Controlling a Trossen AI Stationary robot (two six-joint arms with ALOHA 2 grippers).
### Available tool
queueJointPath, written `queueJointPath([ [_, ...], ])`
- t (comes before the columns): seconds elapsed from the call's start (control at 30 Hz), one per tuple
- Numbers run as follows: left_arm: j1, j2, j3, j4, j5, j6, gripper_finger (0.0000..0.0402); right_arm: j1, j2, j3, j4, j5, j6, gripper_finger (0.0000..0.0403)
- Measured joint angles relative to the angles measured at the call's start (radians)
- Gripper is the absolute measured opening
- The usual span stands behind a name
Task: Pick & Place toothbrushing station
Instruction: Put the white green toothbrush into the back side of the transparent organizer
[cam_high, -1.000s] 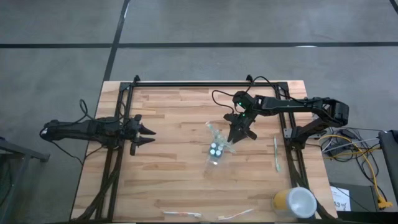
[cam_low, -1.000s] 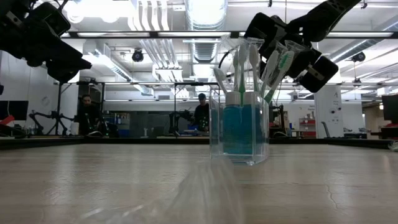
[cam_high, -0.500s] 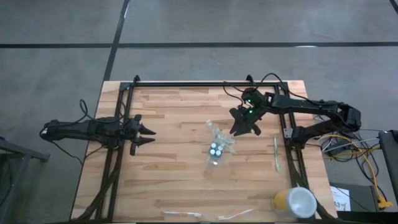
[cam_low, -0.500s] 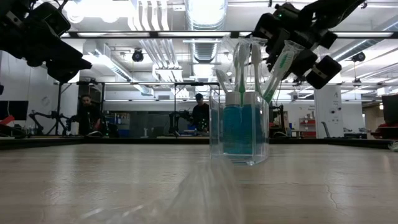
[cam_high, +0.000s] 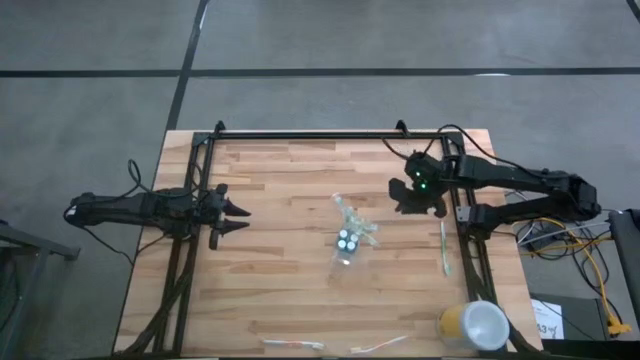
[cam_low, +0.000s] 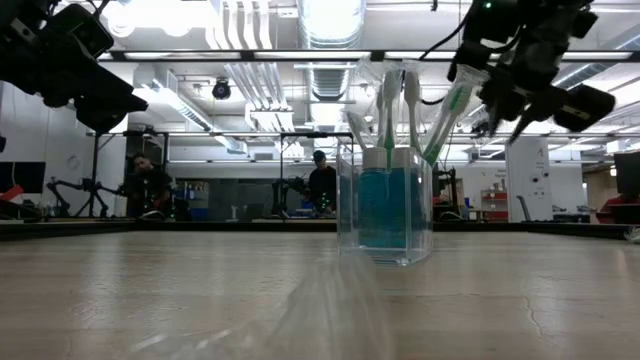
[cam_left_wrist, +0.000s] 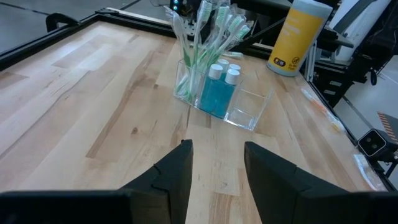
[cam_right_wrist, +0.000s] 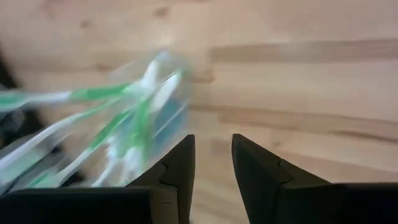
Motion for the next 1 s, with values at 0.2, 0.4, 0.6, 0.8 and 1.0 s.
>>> queueJointPath([
  [0.2, 0.000, 0.000, 0.000, 0.000, 0.000, 0.000, 0.0149, 0.071, -0.012, 0.000, -0.095, 0.153, 0.011, 0.0079],
  [0.4, 0.000, 0.000, 0.000, 0.000, 0.001, 0.000, 0.0149, 0.110, -0.031, 0.000, -0.151, 0.198, 0.013, 0.0064],
  [0.6, 0.000, 0.000, 0.000, 0.000, 0.002, 0.000, 0.0149, 0.186, -0.055, 0.000, -0.155, 0.197, 0.103, 0.0072],
  [0.8, 0.000, 0.000, 0.000, 0.000, 0.005, 0.000, 0.0149, 0.313, -0.082, 0.000, -0.248, 0.109, 0.210, 0.0097],
  [1.0, 0.000, 0.000, 0.000, 0.000, 0.004, 0.000, 0.0149, 0.451, -0.088, 0.000, -0.366, 0.097, 0.359, 0.0125],
])
